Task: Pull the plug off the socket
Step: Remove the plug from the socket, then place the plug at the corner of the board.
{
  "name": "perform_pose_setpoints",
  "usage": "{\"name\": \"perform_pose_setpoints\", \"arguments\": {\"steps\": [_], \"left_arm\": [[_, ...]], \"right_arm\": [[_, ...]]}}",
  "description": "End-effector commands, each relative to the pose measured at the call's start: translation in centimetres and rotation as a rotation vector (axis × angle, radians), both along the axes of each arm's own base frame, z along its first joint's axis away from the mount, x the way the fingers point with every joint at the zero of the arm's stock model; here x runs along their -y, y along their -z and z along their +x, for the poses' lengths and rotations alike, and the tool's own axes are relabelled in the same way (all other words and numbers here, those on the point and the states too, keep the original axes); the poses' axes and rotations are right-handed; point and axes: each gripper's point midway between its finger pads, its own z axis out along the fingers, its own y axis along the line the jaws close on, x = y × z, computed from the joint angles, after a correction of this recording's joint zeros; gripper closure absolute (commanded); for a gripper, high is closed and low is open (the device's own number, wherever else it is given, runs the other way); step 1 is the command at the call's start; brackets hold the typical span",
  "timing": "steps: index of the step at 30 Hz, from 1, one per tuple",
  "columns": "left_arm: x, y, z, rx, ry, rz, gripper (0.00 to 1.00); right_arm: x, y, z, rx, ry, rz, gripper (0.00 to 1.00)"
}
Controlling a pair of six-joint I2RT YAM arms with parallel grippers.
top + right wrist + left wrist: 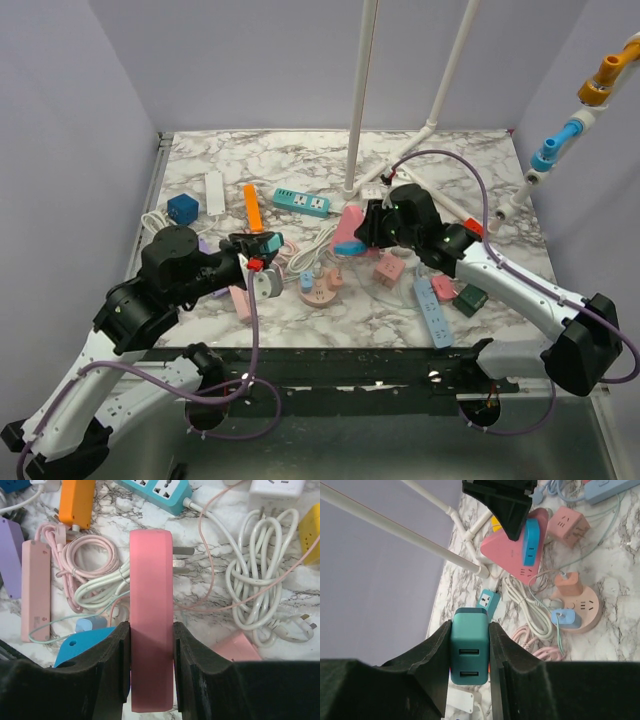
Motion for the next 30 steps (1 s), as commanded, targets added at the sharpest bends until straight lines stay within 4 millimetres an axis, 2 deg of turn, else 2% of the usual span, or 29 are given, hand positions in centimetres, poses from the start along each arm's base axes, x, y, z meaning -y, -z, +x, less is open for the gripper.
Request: {"name": "perform_pose_setpoints", "arguments": {"steps": [1,4,8,10,14,15,16,17,19,20,21,23,25,28,30], "left_arm": [[-1.4,5.1,2.7,-0.021,-0.111,0.120,1.00],[-3.1,10.2,4.8,-0.148,-0.188,0.191,1.00],[-5.6,15.6,7.2,-0.307,-0.269,0.280,1.00],[-6.4,18.1,7.2,-0.389,-0.262,0.339,1.00],[-7.1,21.0,7.2,-0.491,-0.265,0.385,0.99],[-7.2,21.7,7.1,-0.512,-0.266,0.395,0.94],[-7.4,22.4,7.0,-0.528,-0.270,0.406,0.85],[-7.5,23.1,7.0,-0.544,-0.274,0.412,0.74],[-7.6,24.2,6.9,-0.575,-0.286,0.407,0.45],[-7.5,24.4,6.9,-0.580,-0.293,0.394,0.31],[-7.4,24.7,6.9,-0.583,-0.291,0.382,0.24],[-7.2,24.6,6.9,-0.572,-0.287,0.363,0.19],[-6.8,23.7,7.3,-0.545,-0.283,0.340,0.15],[-6.3,20.7,8.0,-0.471,-0.267,0.301,0.02],[-5.5,17.2,8.5,-0.403,-0.244,0.247,0.01]], "right_arm": [[0.3,-2.8,0.6,0.083,0.030,0.029,0.99],[0.5,-3.4,0.4,0.094,0.032,0.039,0.99],[0.7,-5.3,0.1,0.127,0.033,0.074,0.99],[0.8,-6.5,0.0,0.145,0.033,0.093,0.99],[1.0,-8.2,-0.3,0.168,0.033,0.115,0.99],[1.0,-8.5,-0.4,0.171,0.030,0.120,0.99],[0.9,-8.6,-0.5,0.172,0.025,0.123,0.99],[0.9,-8.7,-0.6,0.171,0.023,0.124,0.99],[1.0,-8.6,-0.7,0.168,0.021,0.123,0.99],[0.9,-8.5,-0.7,0.167,0.018,0.125,0.99],[0.9,-8.5,-0.7,0.167,0.018,0.125,0.99],[1.0,-8.5,-0.8,0.166,0.018,0.123,0.99],[0.9,-8.6,-0.8,0.167,0.014,0.125,0.99],[0.6,-8.8,-0.9,0.168,0.001,0.132,0.99],[0.2,-8.8,-0.9,0.163,-0.016,0.142,0.99]]}}
